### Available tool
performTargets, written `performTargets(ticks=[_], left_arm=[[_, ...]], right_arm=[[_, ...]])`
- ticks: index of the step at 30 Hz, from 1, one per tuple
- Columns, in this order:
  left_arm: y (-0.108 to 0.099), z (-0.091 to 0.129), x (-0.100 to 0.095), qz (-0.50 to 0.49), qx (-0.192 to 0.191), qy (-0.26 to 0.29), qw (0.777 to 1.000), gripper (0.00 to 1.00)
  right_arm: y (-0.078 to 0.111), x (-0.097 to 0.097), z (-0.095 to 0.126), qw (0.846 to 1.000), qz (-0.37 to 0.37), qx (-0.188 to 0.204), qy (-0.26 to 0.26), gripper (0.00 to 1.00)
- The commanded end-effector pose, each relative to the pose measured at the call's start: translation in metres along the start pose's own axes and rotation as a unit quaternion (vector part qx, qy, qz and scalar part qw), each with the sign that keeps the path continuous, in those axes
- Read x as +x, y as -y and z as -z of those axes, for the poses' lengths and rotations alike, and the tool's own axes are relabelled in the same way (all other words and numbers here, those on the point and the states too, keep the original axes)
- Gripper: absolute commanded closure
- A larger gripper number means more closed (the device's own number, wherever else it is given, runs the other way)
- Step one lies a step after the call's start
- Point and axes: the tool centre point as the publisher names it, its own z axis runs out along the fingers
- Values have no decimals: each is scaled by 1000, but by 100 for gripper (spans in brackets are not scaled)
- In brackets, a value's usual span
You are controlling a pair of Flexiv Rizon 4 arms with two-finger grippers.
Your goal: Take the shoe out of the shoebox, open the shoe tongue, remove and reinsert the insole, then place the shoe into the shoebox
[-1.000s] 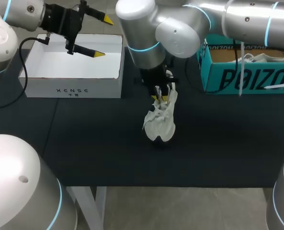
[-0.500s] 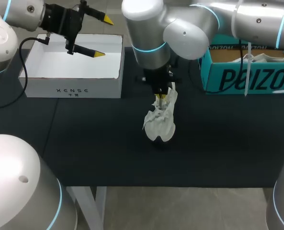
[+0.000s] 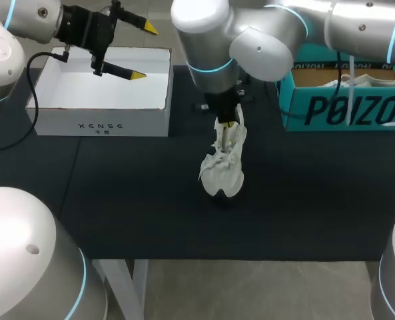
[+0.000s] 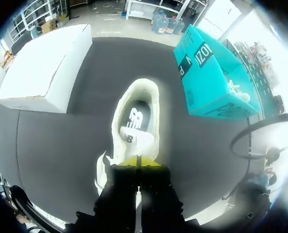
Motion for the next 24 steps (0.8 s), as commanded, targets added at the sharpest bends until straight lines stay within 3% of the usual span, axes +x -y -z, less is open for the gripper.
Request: performTargets(ticks=[1, 5, 6, 17, 18, 22, 24], left_arm=[[0, 0, 0, 0, -1, 0, 1000, 0], [0, 0, 0, 0, -1, 0, 1000, 0], [0, 0, 0, 0, -1, 0, 1000, 0], [0, 0, 0, 0, -1, 0, 1000, 0], [0, 0, 0, 0, -1, 0, 1000, 0], [0, 0, 0, 0, -1, 0, 1000, 0], [0, 0, 0, 0, -1, 0, 1000, 0]], right_arm=[[-2, -17, -3, 999, 22, -7, -41, 100], [-6, -12, 3, 986, 159, -14, -40, 100], [-7, -13, 2, 985, 166, 32, -18, 100], [-7, -13, 2, 985, 166, 32, -18, 100], [-5, -8, 1, 981, 160, -2, -111, 100], [-15, -17, -14, 945, 186, -101, -249, 100], [-27, -24, -21, 919, 236, -118, -292, 100]])
